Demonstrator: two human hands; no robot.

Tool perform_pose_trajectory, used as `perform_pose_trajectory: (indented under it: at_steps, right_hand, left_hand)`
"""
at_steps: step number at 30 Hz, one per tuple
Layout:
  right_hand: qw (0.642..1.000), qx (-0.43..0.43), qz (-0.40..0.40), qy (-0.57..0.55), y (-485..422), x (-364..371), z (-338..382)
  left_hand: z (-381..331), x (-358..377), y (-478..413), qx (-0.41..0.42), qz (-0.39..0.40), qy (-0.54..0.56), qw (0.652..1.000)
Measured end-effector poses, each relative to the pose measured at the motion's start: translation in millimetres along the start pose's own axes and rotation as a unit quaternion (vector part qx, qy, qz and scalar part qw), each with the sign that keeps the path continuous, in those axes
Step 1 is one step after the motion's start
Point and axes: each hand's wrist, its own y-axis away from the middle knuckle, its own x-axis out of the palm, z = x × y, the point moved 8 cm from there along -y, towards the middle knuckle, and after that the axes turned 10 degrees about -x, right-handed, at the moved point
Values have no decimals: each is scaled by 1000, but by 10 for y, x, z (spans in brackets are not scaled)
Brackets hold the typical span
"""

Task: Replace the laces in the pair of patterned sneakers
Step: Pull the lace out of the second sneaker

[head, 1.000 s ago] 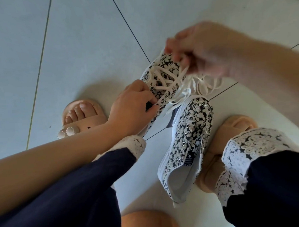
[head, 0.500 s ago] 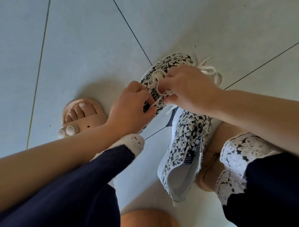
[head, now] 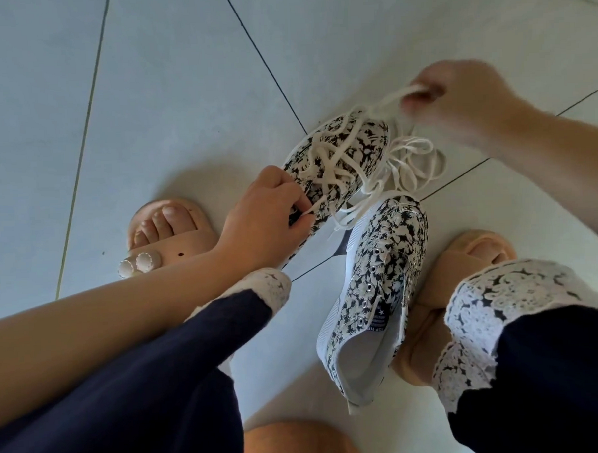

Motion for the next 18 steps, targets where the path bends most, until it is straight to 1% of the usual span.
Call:
perform_pose_trajectory:
  at_steps: [2, 3, 4, 6, 10, 13, 15, 18]
  right_hand:
    - [987, -114, 111, -12, 198, 408, 407]
    - [975, -164, 152, -15, 298, 568, 581]
    - [963, -203, 176, -3, 365, 683, 705]
    - [951, -245, 184, 40, 389, 806, 817]
    - [933, -305, 156, 108, 303, 866, 918]
    - [927, -313, 145, 148, 272, 864, 908]
    - [911, -332, 149, 193, 282, 855, 902]
    - [887, -345, 181, 247, 271, 857, 912]
  left_hand:
    - [-5, -1, -3, -1, -2, 0, 1000]
    - [-7, 3, -2, -2, -1, -1, 1000]
    - [-9, 9, -2, -3, 0, -3, 1000]
    - [-13, 15, -4, -5, 2, -2, 1000]
    - [-7, 0, -3, -10, -2, 2, 1000]
    - [-8, 12, -2, -8, 3, -4, 1000]
    - [-7, 15, -6, -6, 4, -3, 1000]
    - [-4, 12, -9, -6, 5, -1, 1000]
